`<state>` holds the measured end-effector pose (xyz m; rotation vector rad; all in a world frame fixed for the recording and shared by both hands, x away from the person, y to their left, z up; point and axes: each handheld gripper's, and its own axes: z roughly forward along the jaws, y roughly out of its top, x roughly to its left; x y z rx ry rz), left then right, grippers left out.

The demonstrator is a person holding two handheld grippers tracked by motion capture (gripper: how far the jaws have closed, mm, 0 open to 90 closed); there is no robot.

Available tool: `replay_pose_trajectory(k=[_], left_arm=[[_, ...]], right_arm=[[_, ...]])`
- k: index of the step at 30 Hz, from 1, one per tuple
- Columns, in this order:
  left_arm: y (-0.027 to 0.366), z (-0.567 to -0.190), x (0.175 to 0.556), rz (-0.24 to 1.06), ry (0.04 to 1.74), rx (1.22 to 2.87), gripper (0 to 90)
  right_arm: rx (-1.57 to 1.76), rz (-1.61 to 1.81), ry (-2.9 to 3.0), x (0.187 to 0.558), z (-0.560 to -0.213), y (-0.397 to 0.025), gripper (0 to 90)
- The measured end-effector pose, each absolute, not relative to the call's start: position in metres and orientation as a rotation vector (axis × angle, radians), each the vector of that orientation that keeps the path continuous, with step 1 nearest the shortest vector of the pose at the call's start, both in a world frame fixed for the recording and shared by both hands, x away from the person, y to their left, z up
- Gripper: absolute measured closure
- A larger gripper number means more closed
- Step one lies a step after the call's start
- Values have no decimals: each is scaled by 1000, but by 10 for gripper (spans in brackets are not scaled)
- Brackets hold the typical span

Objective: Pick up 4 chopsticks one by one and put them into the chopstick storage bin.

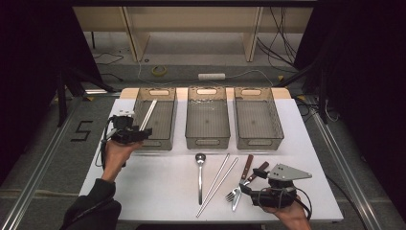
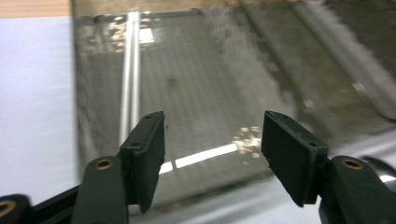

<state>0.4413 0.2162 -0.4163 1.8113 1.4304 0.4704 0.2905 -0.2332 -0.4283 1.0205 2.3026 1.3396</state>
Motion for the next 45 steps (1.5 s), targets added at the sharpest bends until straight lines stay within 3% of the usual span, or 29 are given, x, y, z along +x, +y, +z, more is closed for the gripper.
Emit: replay_pose_trajectory(k=[7, 21, 45], left_arm=[[191, -416, 406, 450, 1341, 1851, 301], [154, -428, 349, 415, 1278, 1886, 249], [109, -437, 325, 354, 1192, 1995, 255]], right_arm=[[1103, 1306, 2235, 292, -427, -239, 287], [1109, 1291, 2226, 292, -427, -240, 287], [1124, 1274, 2237, 292, -429, -240, 287]])
